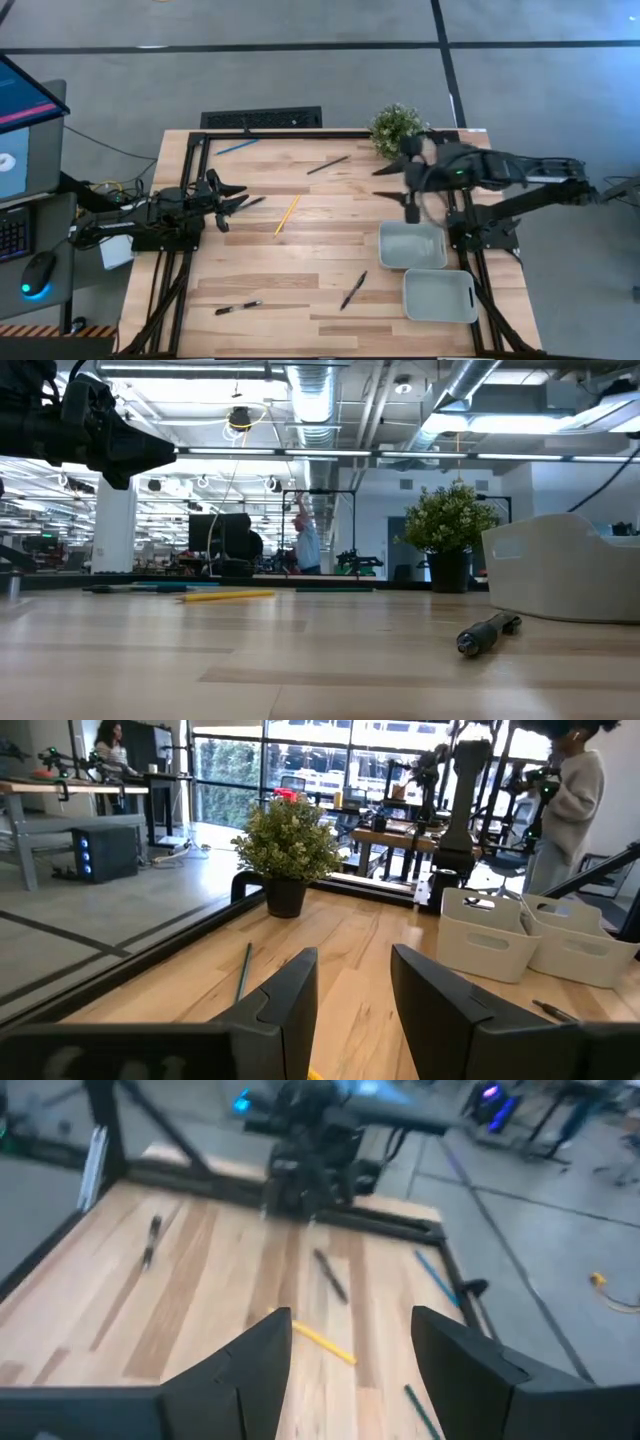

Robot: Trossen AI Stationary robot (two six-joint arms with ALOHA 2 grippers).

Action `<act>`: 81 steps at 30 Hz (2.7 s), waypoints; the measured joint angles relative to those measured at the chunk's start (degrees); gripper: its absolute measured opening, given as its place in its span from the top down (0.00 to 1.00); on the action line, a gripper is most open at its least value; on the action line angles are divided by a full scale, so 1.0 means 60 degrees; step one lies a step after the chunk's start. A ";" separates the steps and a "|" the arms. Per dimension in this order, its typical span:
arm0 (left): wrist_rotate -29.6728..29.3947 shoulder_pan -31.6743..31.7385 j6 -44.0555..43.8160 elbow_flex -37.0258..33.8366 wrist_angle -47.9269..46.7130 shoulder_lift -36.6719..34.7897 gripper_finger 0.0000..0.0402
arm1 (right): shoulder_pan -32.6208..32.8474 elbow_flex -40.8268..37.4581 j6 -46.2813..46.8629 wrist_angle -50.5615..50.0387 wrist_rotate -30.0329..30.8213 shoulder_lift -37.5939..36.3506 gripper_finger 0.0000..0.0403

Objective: Sort pens & pencils
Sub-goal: Put the bottom right black pen into the top gray bin

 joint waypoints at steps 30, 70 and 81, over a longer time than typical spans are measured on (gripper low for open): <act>0.0004 -0.0002 0.0172 0.0007 -0.0074 0.0000 0.70 | 0.1162 0.3980 -0.0149 -0.4164 -0.1850 0.6100 0.43; 0.0040 -0.0002 -0.0514 0.0011 -0.0095 0.0539 0.70 | 0.2928 0.3963 -0.0105 -0.5083 -0.2756 0.9870 0.43; 0.0038 -0.0002 -0.0511 0.0007 -0.0095 0.0539 0.70 | 0.3147 0.3972 -0.0496 -0.4650 -0.2542 0.9865 0.47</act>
